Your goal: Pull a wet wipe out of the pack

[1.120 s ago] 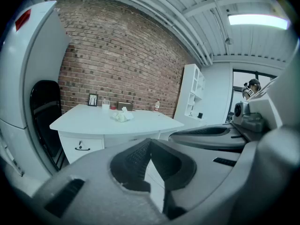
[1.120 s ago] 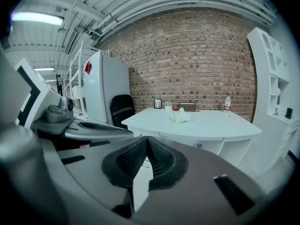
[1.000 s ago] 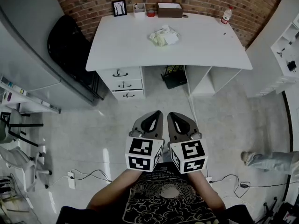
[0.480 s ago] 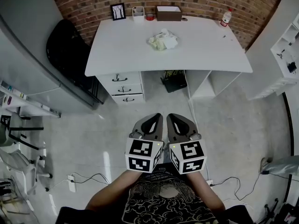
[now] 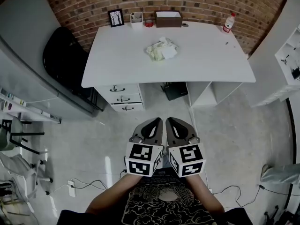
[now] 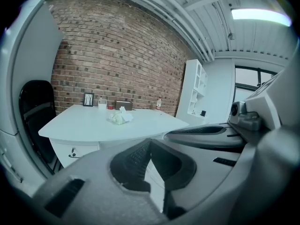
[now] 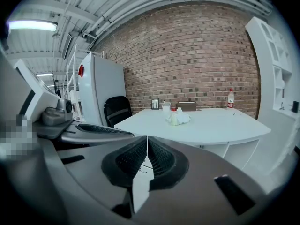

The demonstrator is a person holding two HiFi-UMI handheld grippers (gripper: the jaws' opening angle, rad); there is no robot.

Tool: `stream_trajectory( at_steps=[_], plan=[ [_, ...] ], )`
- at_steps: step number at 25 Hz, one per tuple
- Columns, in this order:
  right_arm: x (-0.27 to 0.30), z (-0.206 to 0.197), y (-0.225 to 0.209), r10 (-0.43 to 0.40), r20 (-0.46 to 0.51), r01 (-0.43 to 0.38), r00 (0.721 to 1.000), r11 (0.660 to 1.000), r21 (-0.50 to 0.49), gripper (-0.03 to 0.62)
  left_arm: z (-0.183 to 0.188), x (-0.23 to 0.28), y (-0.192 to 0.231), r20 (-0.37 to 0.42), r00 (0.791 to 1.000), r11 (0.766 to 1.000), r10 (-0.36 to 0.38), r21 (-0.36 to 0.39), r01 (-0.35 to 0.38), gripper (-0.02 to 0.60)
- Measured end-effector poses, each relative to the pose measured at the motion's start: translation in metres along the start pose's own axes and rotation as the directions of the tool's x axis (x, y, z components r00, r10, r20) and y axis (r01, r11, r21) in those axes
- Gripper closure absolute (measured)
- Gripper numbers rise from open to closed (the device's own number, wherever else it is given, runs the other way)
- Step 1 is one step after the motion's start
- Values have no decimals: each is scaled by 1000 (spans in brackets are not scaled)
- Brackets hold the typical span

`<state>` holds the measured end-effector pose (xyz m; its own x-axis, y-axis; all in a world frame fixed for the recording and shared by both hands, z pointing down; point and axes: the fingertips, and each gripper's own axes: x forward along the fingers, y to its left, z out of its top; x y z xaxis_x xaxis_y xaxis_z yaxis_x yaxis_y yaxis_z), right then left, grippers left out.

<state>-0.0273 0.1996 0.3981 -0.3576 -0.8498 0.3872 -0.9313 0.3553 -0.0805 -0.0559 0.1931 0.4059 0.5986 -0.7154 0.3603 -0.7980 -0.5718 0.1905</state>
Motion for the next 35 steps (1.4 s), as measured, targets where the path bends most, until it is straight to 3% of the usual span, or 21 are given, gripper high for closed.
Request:
stream_trajectory(
  at_steps=[20,35],
  plan=[
    [80,33,-124,126,-32,-125,991,992,25,576,47,141,3,-49,995,995,91,-28,-93,569],
    [115,58,-160,213,-7,-213,977,977,18,576,72,188,15,-41,985,986,165,-28,-166,569]
  ],
)
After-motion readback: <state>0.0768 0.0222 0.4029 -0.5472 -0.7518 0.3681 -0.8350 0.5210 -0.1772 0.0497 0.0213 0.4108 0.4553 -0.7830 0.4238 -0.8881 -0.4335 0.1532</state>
